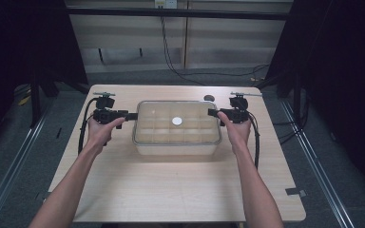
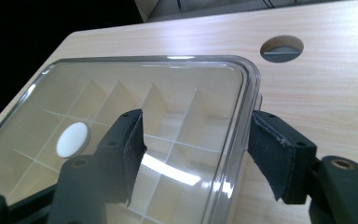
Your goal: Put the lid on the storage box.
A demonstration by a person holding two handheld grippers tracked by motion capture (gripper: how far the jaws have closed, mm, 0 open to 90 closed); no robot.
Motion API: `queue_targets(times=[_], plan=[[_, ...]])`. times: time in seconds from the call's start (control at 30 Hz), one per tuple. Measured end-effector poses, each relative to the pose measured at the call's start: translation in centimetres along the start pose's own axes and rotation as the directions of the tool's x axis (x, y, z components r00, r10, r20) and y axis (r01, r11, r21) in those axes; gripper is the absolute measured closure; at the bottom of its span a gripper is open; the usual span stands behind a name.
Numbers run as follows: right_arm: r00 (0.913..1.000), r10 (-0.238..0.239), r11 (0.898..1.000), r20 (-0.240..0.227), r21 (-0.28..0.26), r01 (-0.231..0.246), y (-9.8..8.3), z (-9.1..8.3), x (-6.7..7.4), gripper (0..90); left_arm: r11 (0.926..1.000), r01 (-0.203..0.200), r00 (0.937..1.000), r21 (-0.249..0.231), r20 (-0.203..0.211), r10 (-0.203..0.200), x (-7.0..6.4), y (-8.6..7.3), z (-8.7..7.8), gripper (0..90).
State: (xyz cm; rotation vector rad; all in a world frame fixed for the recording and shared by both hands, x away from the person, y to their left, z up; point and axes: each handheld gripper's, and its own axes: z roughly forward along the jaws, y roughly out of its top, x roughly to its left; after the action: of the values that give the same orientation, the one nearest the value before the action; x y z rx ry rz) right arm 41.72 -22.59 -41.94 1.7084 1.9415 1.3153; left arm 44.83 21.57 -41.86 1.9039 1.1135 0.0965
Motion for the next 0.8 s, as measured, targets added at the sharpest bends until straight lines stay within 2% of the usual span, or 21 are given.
queue_targets(times=[0.07, 0.17, 0.2, 0.27, 0.4, 0.53, 0.6, 0.63, 0.73, 0.8], plan=[[0.9998, -0.01, 1.0, -0.016, -0.013, 0.009, 0.0, -0.4, 0.2, 35.5, 0.9994, -0.025, 0.9994, 0.023, -0.025, 0.026, -0.3, 0.0, -0.2, 40.3], [0.9989, -0.043, 0.999, -0.019, -0.021, 0.043, -0.2, -1.3, 0.7, 39.9, 0.9997, -0.02, 0.9996, 0.01, -0.021, 0.021, -0.5, -0.3, -0.8, 40.7], [0.998, -0.061, 0.998, -0.02, -0.026, 0.06, -0.3, -1.5, 0.9, 39.9, 0.9994, -0.034, 0.9991, 0.012, -0.026, 0.034, -0.7, -0.4, -1.0, 41.1], [0.9974, -0.062, 0.997, -0.037, -0.045, 0.06, -0.6, -2.1, 1.1, 38.8, 0.9985, -0.055, 0.9982, 0.003, -0.024, 0.055, -1.2, -0.9, -1.4, 40.4], [0.9942, -0.083, 0.995, -0.069, -0.057, 0.079, -1.4, -3.3, 1.2, 37.1, 0.9941, -0.108, 0.993, 0.004, -0.047, 0.108, -1.8, -1.8, -2.0, 39.2], [0.9916, -0.104, 0.993, -0.076, -0.058, 0.1, -2.1, -4.6, 1.4, 36.5, 0.9936, -0.109, 0.9931, -0.029, -0.046, 0.108, -2.2, -2.9, -2.8, 38.2], [0.9905, -0.113, 0.992, -0.078, -0.064, 0.108, -2.4, -5.3, 1.6, 36.6, 0.9926, -0.118, 0.9921, -0.029, -0.047, 0.117, -2.6, -3.6, -3.1, 37.8], [0.9905, -0.113, 0.992, -0.078, -0.063, 0.108, -2.7, -5.6, 1.7, 36.6, 0.9904, -0.137, 0.9894, -0.017, -0.05, 0.136, -2.6, -3.9, -3.4, 37.6], [0.9895, -0.121, 0.991, -0.08, -0.069, 0.115, -3.6, -6.4, 1.7, 37.1, 0.9874, -0.158, 0.9856, -0.014, -0.065, 0.157, -2.8, -4.9, -3.6, 37.3], [0.9885, -0.127, 0.99, -0.081, -0.069, 0.122, -4.1, -6.8, 1.8, 37.2, 0.9887, -0.149, 0.9857, -0.013, -0.081, 0.148, -2.8, -5.3, -3.9, 37.3]])
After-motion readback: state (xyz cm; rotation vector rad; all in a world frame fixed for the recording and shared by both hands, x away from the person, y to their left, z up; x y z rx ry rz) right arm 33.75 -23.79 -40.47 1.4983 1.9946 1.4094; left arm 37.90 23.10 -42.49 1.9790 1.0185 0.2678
